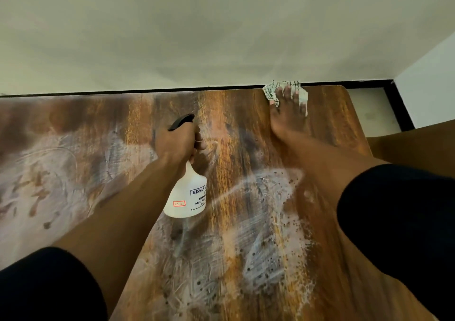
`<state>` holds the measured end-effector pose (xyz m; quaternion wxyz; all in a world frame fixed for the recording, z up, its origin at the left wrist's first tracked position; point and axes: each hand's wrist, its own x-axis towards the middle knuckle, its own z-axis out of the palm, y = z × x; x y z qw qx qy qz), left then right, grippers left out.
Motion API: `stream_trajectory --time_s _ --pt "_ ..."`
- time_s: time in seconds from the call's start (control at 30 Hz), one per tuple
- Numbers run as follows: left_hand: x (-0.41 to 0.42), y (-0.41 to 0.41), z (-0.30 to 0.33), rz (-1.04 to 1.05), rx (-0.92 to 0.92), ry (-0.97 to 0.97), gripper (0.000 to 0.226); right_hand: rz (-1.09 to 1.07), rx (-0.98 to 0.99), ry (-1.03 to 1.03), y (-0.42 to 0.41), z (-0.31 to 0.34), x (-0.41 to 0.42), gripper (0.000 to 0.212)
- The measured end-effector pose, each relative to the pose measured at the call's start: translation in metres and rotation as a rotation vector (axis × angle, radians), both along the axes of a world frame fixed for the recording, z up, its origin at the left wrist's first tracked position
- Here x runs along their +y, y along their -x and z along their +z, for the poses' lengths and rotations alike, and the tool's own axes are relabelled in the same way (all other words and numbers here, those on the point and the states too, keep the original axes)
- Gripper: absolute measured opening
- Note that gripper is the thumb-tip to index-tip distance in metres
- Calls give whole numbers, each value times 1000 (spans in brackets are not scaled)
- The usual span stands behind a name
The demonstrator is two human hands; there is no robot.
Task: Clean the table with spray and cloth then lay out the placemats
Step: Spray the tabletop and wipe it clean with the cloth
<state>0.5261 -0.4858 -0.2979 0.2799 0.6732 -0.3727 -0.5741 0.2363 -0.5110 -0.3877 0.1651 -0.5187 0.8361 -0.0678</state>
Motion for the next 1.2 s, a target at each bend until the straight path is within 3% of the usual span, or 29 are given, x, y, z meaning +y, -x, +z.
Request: stream_trajectory --time_s 0.13,0.27,0.43,0.63,0.73,0.93,1.1,1.2 --pt "17 -22 7 77 4 -4 14 -21 2 -42 -59 3 -20 63" --pt "33 -45 16 145 -13 32 26 228 -38 -26 -137 5 -41 65" --pt "49 -55 13 189 -21 32 22 562 -54 -30 -221 13 -61 63" --pt "61 -47 13 251 -40 -5 18 881 -21 -10 -188 5 -29 60" --pt "67 -37 19 259 -44 3 23 859 -63 -11 -141 8 -6 58" --pt "85 -27 30 287 -48 16 28 554 -67 -3 -53 4 25 57" --pt "100 -29 34 316 -74 -3 14 381 -45 -26 -103 11 24 62" --pt "109 -36 37 337 -75 30 23 549 -71 -35 -155 15 32 61"
